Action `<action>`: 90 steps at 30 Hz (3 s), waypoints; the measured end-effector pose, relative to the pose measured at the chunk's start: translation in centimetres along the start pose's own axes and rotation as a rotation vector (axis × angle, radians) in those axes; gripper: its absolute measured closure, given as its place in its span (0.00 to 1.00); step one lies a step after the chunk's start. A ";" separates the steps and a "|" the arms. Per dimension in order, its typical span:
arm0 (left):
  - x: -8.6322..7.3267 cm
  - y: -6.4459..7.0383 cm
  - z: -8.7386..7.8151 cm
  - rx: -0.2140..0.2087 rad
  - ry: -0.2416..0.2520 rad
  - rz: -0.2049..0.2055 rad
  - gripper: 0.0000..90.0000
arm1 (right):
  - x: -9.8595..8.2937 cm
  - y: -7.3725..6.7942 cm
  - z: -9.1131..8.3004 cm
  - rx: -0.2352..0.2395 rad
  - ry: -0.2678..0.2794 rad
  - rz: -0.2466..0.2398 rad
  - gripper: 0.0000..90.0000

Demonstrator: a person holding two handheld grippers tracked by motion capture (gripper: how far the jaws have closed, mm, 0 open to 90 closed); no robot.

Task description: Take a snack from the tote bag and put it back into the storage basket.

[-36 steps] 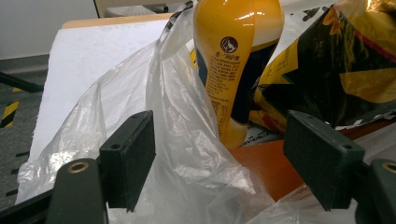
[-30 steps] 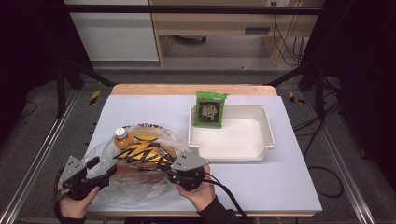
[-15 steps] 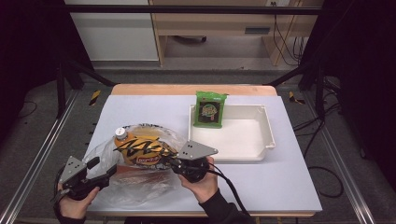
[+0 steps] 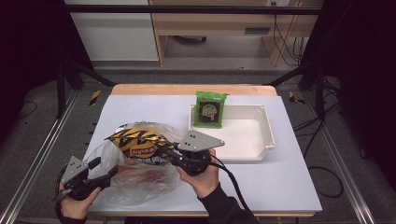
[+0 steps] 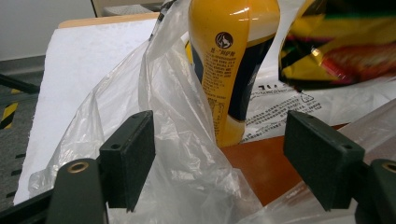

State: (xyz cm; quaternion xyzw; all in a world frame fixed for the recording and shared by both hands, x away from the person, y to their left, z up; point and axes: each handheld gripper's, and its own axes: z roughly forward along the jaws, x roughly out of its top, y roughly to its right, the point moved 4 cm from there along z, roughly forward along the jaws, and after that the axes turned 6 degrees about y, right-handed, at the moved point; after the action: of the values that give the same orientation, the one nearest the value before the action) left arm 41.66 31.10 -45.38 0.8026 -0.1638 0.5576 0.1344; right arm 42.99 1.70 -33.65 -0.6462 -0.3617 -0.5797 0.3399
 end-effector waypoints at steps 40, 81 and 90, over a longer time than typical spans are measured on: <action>-0.2 0.5 0.4 -0.008 -0.016 0.017 0.27 | 6.9 -2.6 -0.8 0.090 0.177 0.015 0.96; -0.1 0.4 0.2 -0.007 -0.006 0.013 0.28 | 10.9 0.2 -1.8 0.008 0.253 0.032 0.96; 0.0 0.4 0.1 -0.006 0.001 0.008 0.28 | 11.1 4.2 -5.5 -0.140 0.239 0.001 0.97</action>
State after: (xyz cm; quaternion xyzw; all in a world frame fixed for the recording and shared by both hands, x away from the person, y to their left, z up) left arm 41.58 30.75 -45.38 0.8012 -0.1686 0.5581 0.1345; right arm 44.61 -4.36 -22.12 -0.5948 -0.2769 -0.6762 0.3351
